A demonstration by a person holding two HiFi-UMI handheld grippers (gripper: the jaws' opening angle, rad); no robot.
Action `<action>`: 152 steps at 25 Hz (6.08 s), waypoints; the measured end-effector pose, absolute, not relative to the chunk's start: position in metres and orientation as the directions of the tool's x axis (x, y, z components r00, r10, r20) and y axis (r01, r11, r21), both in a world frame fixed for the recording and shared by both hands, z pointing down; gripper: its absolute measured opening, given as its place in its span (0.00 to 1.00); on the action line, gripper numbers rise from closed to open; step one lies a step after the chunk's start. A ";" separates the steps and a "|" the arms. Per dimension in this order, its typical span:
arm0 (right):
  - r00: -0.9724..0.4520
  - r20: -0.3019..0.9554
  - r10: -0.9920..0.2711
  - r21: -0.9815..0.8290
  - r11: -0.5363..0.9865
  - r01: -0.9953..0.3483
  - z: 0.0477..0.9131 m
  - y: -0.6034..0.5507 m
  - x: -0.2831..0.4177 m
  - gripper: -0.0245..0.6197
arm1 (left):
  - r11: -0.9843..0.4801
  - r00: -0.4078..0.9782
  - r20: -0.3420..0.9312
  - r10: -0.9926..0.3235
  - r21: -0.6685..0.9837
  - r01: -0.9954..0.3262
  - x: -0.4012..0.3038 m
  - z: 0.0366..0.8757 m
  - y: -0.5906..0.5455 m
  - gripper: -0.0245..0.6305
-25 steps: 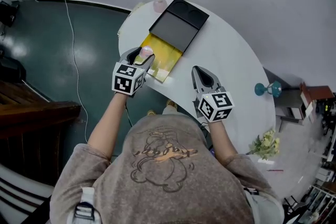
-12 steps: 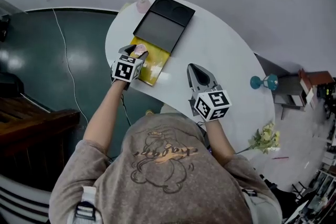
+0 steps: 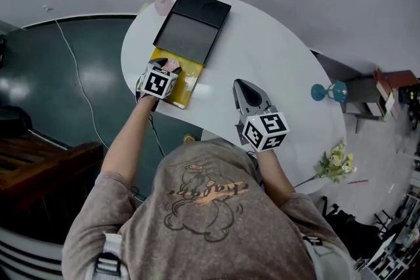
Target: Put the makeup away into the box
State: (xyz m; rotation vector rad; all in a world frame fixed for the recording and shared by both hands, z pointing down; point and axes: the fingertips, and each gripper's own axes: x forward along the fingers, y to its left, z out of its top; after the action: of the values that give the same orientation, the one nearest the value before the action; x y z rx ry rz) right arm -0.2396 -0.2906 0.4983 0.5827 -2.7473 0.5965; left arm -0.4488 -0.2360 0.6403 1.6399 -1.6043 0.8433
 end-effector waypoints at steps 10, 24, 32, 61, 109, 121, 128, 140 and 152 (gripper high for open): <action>-0.864 0.357 -0.355 -0.364 0.799 -0.478 0.514 -0.302 -0.227 0.04 | -0.057 0.078 0.862 -0.501 0.057 -0.997 -0.438 0.657 -0.245 0.42; -0.848 0.372 -0.378 -0.375 0.774 -0.510 0.527 -0.315 -0.215 0.04 | -0.051 0.081 0.889 -0.452 0.065 -0.997 -0.436 0.674 -0.244 0.42; -0.851 0.373 -0.371 -0.377 0.777 -0.504 0.527 -0.315 -0.217 0.04 | -0.039 0.069 0.890 -0.450 0.057 -0.998 -0.437 0.674 -0.242 0.42; -0.873 0.357 -0.333 -0.276 0.855 -0.439 0.496 -0.304 -0.225 0.04 | 0.036 0.075 0.728 -0.682 0.136 -0.990 -0.432 0.571 -0.233 0.43; -0.945 0.304 -0.119 -0.198 0.963 -0.185 0.460 -0.208 -0.298 0.04 | 0.261 -0.198 0.246 -0.949 0.259 -0.930 -0.438 0.451 -0.062 0.22; -0.938 0.313 -0.152 -0.180 0.960 -0.216 0.473 -0.207 -0.291 0.04 | 0.298 -0.232 0.258 -0.938 0.259 -0.919 -0.443 0.475 -0.063 0.10; -0.932 0.314 -0.180 -0.173 0.955 -0.242 0.481 -0.213 -0.285 0.04 | 0.283 -0.211 0.265 -0.941 0.270 -0.920 -0.438 0.480 -0.068 0.08; -0.931 0.314 -0.188 -0.187 0.949 -0.255 0.488 -0.213 -0.285 0.04 | 0.256 -0.187 0.265 -0.946 0.254 -0.933 -0.432 0.477 -0.079 0.07; -0.936 0.287 -0.202 -0.188 0.947 -0.262 0.475 -0.210 -0.280 0.04 | 0.250 -0.188 0.235 -0.954 0.274 -0.929 -0.428 0.462 -0.079 0.07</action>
State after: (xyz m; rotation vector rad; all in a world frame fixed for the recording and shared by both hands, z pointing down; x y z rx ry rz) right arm -0.2804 -0.2101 0.4749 0.3437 -2.8353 0.3254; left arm -0.4277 -0.0787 0.4618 1.7274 -2.1755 -0.0982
